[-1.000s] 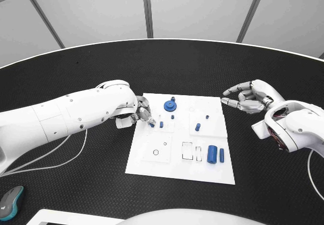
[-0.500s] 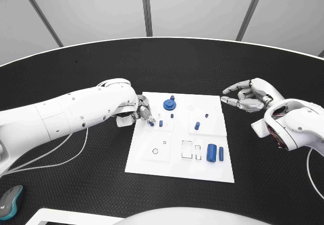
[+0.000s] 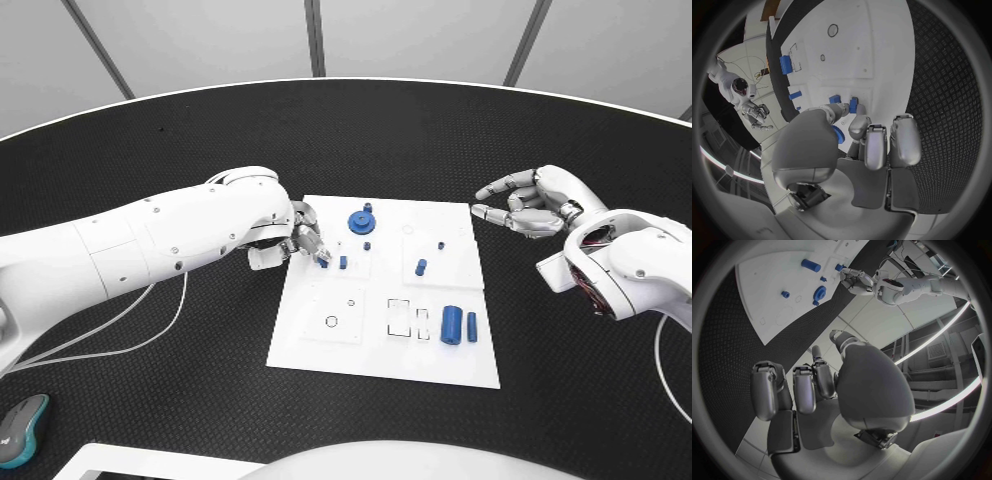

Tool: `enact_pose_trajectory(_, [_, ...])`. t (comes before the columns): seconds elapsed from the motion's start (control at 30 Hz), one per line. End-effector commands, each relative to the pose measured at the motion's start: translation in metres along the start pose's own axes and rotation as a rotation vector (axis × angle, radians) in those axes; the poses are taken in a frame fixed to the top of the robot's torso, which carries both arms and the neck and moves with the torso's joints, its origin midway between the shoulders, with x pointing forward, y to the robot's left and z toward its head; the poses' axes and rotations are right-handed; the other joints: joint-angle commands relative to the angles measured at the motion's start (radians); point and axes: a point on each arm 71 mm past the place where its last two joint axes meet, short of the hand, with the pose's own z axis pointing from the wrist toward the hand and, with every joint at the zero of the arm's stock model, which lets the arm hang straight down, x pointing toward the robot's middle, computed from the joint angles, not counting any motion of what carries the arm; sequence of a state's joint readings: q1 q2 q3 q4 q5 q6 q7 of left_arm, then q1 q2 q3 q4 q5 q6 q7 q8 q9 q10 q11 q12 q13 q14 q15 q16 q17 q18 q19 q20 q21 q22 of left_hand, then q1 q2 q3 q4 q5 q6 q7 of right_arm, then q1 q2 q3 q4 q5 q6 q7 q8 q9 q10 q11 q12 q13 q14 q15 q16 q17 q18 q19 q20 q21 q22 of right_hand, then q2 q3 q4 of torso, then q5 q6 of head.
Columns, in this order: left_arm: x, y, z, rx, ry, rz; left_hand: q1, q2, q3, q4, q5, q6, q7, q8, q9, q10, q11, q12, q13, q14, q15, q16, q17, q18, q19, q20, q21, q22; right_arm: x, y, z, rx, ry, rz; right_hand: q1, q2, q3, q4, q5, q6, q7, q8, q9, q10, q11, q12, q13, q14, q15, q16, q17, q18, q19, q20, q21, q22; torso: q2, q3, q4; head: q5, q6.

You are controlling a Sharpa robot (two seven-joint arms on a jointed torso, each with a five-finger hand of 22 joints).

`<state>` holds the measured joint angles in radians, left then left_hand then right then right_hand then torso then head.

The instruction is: Assemble the parts on the task board

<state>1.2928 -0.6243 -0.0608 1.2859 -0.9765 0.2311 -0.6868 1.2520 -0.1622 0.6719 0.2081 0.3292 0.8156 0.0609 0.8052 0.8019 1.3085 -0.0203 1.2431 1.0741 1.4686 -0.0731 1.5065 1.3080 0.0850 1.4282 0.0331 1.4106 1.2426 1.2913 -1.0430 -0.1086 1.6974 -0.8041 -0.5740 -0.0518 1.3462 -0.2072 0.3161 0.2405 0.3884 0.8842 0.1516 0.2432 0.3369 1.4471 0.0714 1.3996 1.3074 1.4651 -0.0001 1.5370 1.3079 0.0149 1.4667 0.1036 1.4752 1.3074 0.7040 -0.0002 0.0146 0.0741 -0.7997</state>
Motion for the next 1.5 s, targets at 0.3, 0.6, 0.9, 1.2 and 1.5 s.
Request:
enact_pose_trajectory(0.3, [-0.0004,0.0005,-0.0001,-0.004,-0.006,0.012,-0.023,-0.011,0.133,-0.108,0.005,0.003,-0.01,0.018,0.011,0.011,-0.003,0.011,0.003,0.072,-0.009,-0.001,0.156,-0.019,0.009,-0.005,0.009,0.007,-0.0001,-0.0001,0.0,0.0,0.0,0.0,0.004,-0.003,-0.002,0.006,0.003,0.007,0.003,0.006,-0.002,0.0,-0.004,0.006,0.107,0.086,-0.008,-0.006,0.178,0.013,0.055,-0.009,-0.002,0.182,0.0,0.0003,0.0004,0.0,-0.002])
enact_pose_trajectory(0.6, [-0.0003,0.0011,-0.0003,-0.006,-0.006,0.017,-0.028,-0.016,0.142,-0.112,0.007,0.004,-0.011,0.024,0.014,0.015,-0.005,0.014,0.007,0.073,-0.01,-0.001,0.156,-0.02,0.011,-0.006,0.011,0.011,-0.0001,-0.0001,-0.0001,0.001,0.0,0.0,0.004,-0.003,-0.002,0.006,0.003,0.007,0.003,0.006,-0.002,0.0,-0.004,0.006,0.107,0.086,-0.008,-0.006,0.178,0.013,0.055,-0.009,-0.002,0.182,0.0,0.0005,-0.0006,0.002,-0.002])
enact_pose_trajectory(0.9, [-0.0006,0.0011,-0.0006,-0.007,-0.013,0.02,-0.03,-0.018,0.148,-0.114,0.009,0.005,-0.012,0.027,0.016,0.017,-0.005,0.016,0.009,0.073,-0.011,-0.001,0.156,-0.02,0.012,-0.007,0.012,0.014,0.0,-0.0001,0.0,0.0,0.001,0.0,0.004,-0.003,-0.002,0.006,0.003,0.007,0.003,0.006,-0.002,0.0,-0.004,0.006,0.107,0.086,-0.008,-0.006,0.178,0.013,0.055,-0.009,-0.002,0.182,0.0,0.0003,-0.0002,0.001,-0.002])
enact_pose_trajectory(1.2, [0.0004,-0.0009,-0.0005,-0.004,-0.006,0.027,-0.033,-0.02,0.151,-0.114,0.009,0.006,-0.012,0.029,0.017,0.018,-0.005,0.017,0.009,0.073,-0.011,-0.001,0.156,-0.02,0.012,-0.007,0.012,0.014,0.0002,0.0001,0.0002,0.0,0.001,0.0,0.004,-0.003,-0.002,0.006,0.003,0.007,0.003,0.006,-0.002,0.0,-0.004,0.006,0.107,0.086,-0.008,-0.006,0.178,0.013,0.055,-0.009,-0.002,0.182,0.0,0.0009,-0.0009,0.002,-0.003])
enact_pose_trajectory(1.5, [0.0006,-0.0015,0.0005,-0.009,0.001,0.033,-0.041,-0.024,0.153,-0.113,0.006,0.008,-0.014,0.033,0.019,0.022,-0.006,0.021,0.013,0.073,-0.011,-0.001,0.156,-0.021,0.013,-0.007,0.013,0.017,0.0002,0.0002,0.0,-0.001,0.001,0.0,0.004,-0.003,-0.002,0.006,0.003,0.007,0.003,0.006,-0.002,0.0,-0.004,0.006,0.107,0.086,-0.008,-0.006,0.178,0.013,0.055,-0.009,-0.002,0.182,0.0,0.0011,-0.0004,0.0,-0.006])
